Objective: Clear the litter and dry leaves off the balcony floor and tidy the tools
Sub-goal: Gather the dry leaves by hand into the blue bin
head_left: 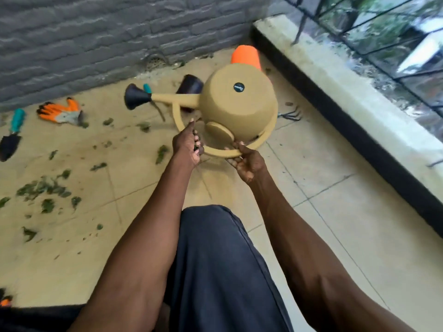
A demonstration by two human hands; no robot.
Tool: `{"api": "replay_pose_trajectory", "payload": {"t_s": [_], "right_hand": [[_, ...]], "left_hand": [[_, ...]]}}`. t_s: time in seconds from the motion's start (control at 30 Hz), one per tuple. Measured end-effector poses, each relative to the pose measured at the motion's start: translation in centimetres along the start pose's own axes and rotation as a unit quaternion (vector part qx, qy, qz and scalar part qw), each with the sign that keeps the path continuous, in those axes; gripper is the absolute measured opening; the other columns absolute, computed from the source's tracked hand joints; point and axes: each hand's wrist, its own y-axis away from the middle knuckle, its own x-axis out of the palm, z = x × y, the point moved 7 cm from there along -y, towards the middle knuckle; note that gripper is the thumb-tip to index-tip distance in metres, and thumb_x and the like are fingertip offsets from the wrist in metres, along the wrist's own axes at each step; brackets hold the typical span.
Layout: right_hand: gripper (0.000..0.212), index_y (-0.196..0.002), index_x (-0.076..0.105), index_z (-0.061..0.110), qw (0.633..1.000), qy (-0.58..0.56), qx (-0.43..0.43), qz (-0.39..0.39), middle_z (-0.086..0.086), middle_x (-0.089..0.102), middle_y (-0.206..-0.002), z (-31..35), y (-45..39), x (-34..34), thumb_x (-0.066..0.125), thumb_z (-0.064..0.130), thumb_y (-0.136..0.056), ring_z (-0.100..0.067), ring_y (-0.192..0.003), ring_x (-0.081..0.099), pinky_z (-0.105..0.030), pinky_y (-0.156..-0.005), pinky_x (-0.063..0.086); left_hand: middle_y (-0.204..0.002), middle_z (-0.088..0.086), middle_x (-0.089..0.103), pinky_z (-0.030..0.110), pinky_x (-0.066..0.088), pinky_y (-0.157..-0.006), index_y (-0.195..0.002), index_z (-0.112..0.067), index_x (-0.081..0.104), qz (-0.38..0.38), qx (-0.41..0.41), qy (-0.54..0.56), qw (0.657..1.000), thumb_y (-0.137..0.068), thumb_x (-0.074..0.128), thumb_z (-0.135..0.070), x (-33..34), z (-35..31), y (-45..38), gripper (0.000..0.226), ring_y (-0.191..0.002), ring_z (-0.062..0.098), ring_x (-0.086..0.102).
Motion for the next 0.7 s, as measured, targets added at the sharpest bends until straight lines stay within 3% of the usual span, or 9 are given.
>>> {"api": "replay_pose_trajectory", "payload": {"t_s": [0.13,0.3,0.5,0.63,0.7], "right_hand": [[0.008,-0.095,0.061,0.004,0.992,-0.090,-0.077,-0.032,-0.008,0.074,-0.081,6.3,3.3,-5.5,0.053,0.003,-0.094,-0.030,-0.092,0.069,-0.049,-0.105,0.045],[0.011,-0.088,0.060,0.006,0.961,-0.214,-0.152,-0.083,-0.009,0.072,-0.077,10.9,6.9,-12.8,0.057,-0.004,-0.083,-0.027,-0.083,0.070,-0.050,-0.104,0.045],[0.015,-0.088,0.061,0.007,0.941,-0.240,-0.147,-0.188,-0.006,0.064,-0.097,10.7,8.1,-18.8,0.050,0.001,-0.095,-0.023,-0.093,0.062,-0.047,-0.112,0.036],[0.013,-0.092,0.059,0.009,0.937,-0.223,-0.137,-0.231,-0.007,0.063,-0.098,10.8,8.1,-19.3,0.050,0.001,-0.096,-0.028,-0.121,0.057,-0.044,-0.099,0.044],[0.010,-0.098,0.059,0.009,0.931,-0.213,-0.142,-0.261,-0.009,0.064,-0.101,10.9,8.2,-19.0,0.052,0.002,-0.096,-0.029,-0.124,0.056,-0.044,-0.094,0.045]], "left_hand": [[-0.054,-0.002,0.035,0.014,0.017,-0.036,-0.065,-0.018,0.046,0.061,-0.027,-0.120,0.990,-0.095,0.062,-0.029,7.4,3.8,1.9,0.036,-0.034,0.009,0.027],[-0.046,-0.004,0.032,0.012,0.017,-0.036,-0.064,-0.018,0.044,0.103,-0.063,-0.187,0.975,-0.094,0.063,-0.033,12.6,8.6,3.0,0.039,-0.032,0.008,0.026],[-0.052,-0.006,0.036,0.014,0.020,-0.033,-0.068,-0.021,0.049,0.135,-0.134,-0.213,0.958,-0.094,0.062,-0.036,16.3,12.7,3.9,0.033,-0.036,0.006,0.027],[-0.055,-0.007,0.039,0.018,0.022,-0.033,-0.070,-0.021,0.053,0.139,-0.153,-0.209,0.956,-0.093,0.064,-0.037,16.8,13.2,3.7,0.029,-0.041,0.006,0.029],[-0.053,-0.007,0.039,0.019,0.021,-0.033,-0.069,-0.021,0.051,0.142,-0.159,-0.203,0.956,-0.093,0.064,-0.037,16.5,13.4,3.3,0.031,-0.041,0.006,0.029]]}}
